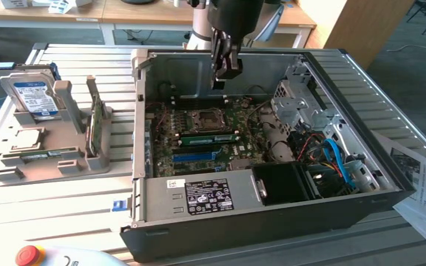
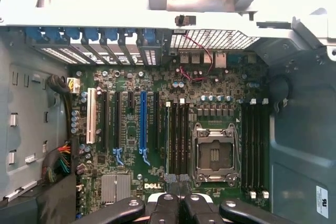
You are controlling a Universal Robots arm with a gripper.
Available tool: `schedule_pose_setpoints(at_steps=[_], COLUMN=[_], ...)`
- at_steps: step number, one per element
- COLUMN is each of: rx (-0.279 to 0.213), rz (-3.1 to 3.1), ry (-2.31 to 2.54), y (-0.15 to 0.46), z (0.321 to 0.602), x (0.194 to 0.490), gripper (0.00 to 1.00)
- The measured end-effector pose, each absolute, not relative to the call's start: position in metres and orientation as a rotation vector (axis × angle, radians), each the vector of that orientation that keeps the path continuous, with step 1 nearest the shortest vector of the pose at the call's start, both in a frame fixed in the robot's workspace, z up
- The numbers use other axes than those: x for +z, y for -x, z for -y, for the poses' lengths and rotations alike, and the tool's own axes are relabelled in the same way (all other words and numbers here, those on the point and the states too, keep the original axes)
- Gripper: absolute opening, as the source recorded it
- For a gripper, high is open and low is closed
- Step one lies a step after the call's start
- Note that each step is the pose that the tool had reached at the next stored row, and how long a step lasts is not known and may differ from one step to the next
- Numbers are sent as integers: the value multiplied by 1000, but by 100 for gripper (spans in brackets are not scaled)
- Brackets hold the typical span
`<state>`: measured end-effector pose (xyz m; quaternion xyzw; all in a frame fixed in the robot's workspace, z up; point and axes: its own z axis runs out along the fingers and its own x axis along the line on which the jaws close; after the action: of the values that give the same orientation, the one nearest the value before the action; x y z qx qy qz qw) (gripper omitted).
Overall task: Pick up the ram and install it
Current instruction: 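Press down the ram until it locks into place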
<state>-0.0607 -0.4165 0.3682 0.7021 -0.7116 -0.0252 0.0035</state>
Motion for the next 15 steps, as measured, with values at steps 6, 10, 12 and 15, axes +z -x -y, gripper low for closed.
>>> schedule_pose_setpoints(at_steps=[6, 10, 12, 15], rx=[-79, -79, -79, -79], rz=[2231, 2231, 2231, 2237], ry=[-2201, -2201, -2201, -2194], y=[61, 61, 61, 61], z=[416, 416, 416, 416], x=[368, 368, 368, 368], gripper=[10, 10, 10, 10])
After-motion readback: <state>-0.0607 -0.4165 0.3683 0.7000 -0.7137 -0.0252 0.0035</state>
